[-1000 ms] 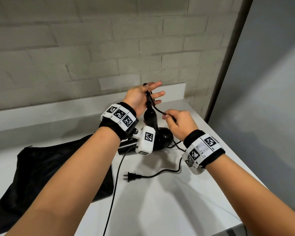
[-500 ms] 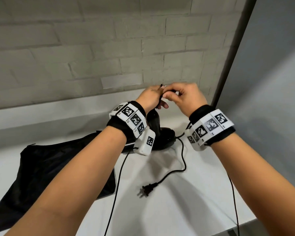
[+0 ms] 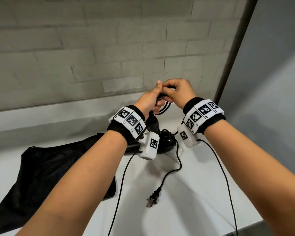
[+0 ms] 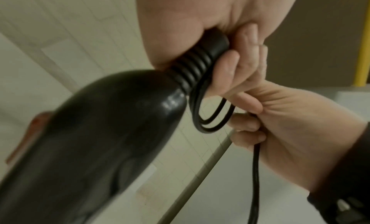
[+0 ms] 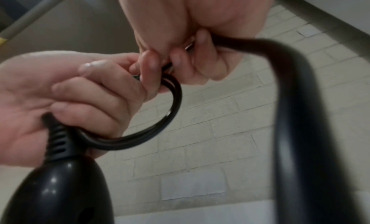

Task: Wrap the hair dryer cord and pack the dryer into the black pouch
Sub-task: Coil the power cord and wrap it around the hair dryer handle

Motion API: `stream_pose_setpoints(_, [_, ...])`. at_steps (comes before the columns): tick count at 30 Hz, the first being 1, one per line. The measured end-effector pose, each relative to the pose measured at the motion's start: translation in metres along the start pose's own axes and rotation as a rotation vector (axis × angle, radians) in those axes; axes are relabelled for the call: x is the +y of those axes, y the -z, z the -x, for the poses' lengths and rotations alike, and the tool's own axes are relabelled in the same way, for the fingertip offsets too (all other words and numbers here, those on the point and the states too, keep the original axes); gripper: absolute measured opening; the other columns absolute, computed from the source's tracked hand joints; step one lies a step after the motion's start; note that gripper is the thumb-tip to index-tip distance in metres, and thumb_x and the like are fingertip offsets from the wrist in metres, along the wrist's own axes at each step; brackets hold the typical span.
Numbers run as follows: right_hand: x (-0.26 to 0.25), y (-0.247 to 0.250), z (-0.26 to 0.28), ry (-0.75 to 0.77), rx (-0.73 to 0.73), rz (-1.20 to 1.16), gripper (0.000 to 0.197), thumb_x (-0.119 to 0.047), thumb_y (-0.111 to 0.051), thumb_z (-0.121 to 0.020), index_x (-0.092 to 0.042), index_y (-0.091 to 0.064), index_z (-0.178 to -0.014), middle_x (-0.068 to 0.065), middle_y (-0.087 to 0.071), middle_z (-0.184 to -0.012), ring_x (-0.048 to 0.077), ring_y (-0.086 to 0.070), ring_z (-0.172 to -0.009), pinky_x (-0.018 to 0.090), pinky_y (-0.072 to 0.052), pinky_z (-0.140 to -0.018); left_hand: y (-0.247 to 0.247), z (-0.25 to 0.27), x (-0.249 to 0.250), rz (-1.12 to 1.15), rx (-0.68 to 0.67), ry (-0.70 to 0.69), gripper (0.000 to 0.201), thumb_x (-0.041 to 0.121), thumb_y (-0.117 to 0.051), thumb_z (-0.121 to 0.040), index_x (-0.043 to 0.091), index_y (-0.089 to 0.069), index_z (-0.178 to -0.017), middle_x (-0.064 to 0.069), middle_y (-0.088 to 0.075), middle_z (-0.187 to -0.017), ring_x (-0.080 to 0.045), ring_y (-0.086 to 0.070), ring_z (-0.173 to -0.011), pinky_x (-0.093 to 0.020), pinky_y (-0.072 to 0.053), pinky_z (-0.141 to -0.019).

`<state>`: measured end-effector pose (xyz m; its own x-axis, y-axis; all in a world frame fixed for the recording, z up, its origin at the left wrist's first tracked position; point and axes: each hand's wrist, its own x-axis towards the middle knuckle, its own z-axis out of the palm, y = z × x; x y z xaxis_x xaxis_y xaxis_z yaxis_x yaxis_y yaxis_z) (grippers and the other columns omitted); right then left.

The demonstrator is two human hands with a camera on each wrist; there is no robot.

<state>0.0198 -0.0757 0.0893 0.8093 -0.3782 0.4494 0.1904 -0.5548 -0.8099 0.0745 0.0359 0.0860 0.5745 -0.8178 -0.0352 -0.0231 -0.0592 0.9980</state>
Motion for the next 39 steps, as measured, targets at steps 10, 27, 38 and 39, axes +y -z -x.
stream_pose_setpoints(10, [0.013,-0.001,0.017,-0.196,-0.164,-0.121,0.037,-0.025,-0.03,-0.099,-0.022,-0.054,-0.071,-0.003,-0.06,-0.061,0.006,-0.028,-0.03,0.013,-0.017,-0.034,0.012,0.002,-0.002,0.187,0.034,0.036,0.049,0.031,-0.027,-0.099,0.007,-0.052,-0.065,0.008,-0.029,-0.027,-0.003,-0.019,-0.022,-0.013,-0.016,-0.029])
stream_pose_setpoints(27, [-0.002,-0.007,0.012,-0.268,-0.119,-0.23,0.04,-0.029,-0.028,-0.098,-0.021,-0.042,-0.062,-0.013,-0.031,-0.035,0.002,-0.017,-0.03,0.011,-0.014,-0.035,0.008,0.004,0.008,0.198,-0.007,0.06,0.048,0.042,-0.032,-0.097,0.014,-0.042,-0.06,0.011,-0.021,-0.03,-0.004,-0.015,-0.024,-0.013,-0.017,-0.031])
stream_pose_setpoints(38, [0.035,-0.02,0.046,-0.259,-0.065,-0.137,0.023,-0.01,-0.027,-0.098,-0.013,-0.05,-0.097,0.003,-0.053,-0.064,0.002,-0.029,-0.027,0.012,-0.025,-0.031,0.022,-0.003,-0.001,0.556,0.031,0.016,0.038,0.027,-0.025,-0.099,0.011,-0.047,-0.072,0.008,-0.022,-0.027,-0.004,-0.018,-0.02,-0.014,-0.017,-0.027])
stream_pose_setpoints(39, [0.04,-0.022,0.05,-0.257,-0.046,-0.107,0.023,-0.01,-0.027,-0.097,-0.014,-0.05,-0.097,0.003,-0.052,-0.061,0.003,-0.03,-0.027,0.012,-0.027,-0.033,0.022,-0.004,-0.001,0.573,0.027,0.018,0.039,0.026,-0.024,-0.099,0.01,-0.05,-0.075,0.008,-0.024,-0.028,-0.004,-0.019,-0.02,-0.015,-0.018,-0.027])
